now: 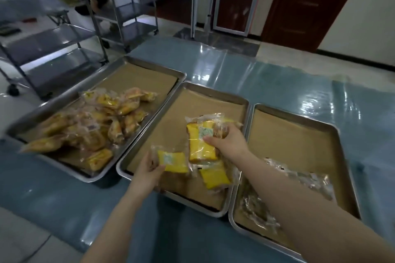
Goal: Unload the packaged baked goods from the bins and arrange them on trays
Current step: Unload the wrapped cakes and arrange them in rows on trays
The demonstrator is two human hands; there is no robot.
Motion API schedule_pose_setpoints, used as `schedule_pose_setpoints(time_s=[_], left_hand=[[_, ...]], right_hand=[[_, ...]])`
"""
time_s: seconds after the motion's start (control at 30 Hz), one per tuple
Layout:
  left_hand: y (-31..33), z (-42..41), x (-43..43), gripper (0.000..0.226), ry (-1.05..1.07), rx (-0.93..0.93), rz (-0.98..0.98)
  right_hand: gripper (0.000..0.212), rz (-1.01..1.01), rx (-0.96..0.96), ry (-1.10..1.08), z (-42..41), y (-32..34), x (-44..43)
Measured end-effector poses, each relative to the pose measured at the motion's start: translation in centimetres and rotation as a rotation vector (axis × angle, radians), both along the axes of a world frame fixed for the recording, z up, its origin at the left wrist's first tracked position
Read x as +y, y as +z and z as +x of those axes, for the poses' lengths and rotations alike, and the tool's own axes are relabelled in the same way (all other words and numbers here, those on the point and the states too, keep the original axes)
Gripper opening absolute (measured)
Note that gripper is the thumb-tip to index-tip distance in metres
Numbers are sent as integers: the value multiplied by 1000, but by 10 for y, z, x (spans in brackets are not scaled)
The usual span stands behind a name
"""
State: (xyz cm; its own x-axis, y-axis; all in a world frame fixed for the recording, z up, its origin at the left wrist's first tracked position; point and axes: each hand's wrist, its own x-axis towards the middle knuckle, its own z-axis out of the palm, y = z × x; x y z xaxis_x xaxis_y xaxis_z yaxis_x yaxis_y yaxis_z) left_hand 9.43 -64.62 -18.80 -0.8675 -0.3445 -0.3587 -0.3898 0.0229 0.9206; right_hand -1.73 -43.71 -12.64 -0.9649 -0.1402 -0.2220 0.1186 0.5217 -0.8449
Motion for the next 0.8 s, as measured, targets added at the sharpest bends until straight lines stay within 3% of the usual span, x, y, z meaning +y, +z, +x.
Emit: schedule_pose_setpoints(time_s=[0.13, 0.27, 0.53, 0.67, 0.8], left_hand=[[3, 2, -7, 66, -116, -25, -256], [18, 0, -10, 69, -140, 20, -364], [84, -25, 56, 67, -389, 306, -731], [120, -33, 123, 68, -578, 417, -774], [146, -35, 200, 69, -772, 549, -832]], right_hand=[[104, 67, -73, 141, -6, -10, -11], [82, 208, -33, 245, -3, -5, -2], [69, 457, 142, 400, 35, 69, 98], [60, 545, 264, 306, 59, 114, 177], [42, 521, 389, 74, 100, 150, 279]])
